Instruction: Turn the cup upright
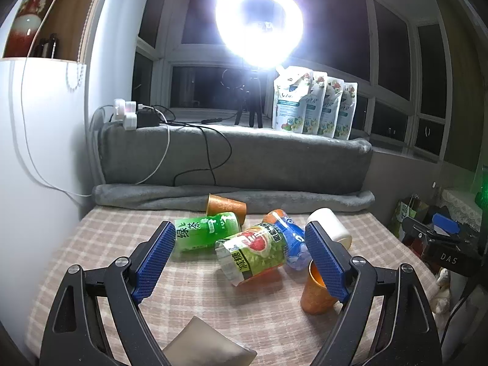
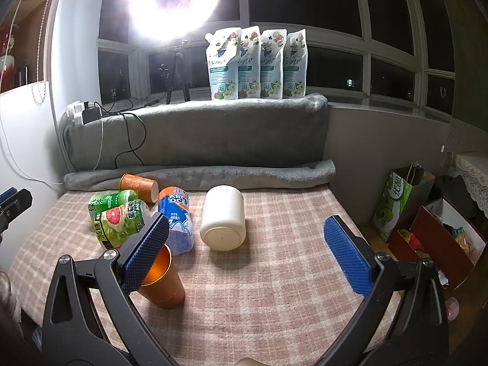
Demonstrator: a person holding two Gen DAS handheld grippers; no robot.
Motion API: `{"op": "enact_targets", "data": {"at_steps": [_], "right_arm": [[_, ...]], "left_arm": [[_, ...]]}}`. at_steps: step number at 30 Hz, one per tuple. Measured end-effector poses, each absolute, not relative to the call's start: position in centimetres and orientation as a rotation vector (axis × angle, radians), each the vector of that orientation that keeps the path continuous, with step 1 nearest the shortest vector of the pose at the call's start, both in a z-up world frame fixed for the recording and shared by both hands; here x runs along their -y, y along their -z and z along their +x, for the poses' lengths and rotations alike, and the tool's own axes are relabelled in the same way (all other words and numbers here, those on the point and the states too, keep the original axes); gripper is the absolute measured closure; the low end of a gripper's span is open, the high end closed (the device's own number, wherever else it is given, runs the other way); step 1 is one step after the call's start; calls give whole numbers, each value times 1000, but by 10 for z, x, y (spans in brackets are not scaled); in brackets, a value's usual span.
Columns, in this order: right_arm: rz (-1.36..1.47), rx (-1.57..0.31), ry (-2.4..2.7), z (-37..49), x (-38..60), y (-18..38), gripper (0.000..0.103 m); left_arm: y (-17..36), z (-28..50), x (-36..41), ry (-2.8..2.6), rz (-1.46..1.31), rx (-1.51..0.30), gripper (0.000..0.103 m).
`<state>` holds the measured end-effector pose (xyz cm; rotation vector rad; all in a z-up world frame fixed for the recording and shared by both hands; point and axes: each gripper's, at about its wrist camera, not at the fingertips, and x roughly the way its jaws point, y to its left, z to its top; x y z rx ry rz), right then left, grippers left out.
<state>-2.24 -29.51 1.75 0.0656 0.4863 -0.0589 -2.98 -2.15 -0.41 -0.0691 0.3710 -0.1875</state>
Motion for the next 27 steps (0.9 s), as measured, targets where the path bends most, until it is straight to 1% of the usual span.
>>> {"op": "enact_targets", "data": {"at_steps": [27], "right_arm": [[60,-486,59,-22,293,-18,0]], "left_arm": [[3,-29,20,187,-74,-370,16]]}}
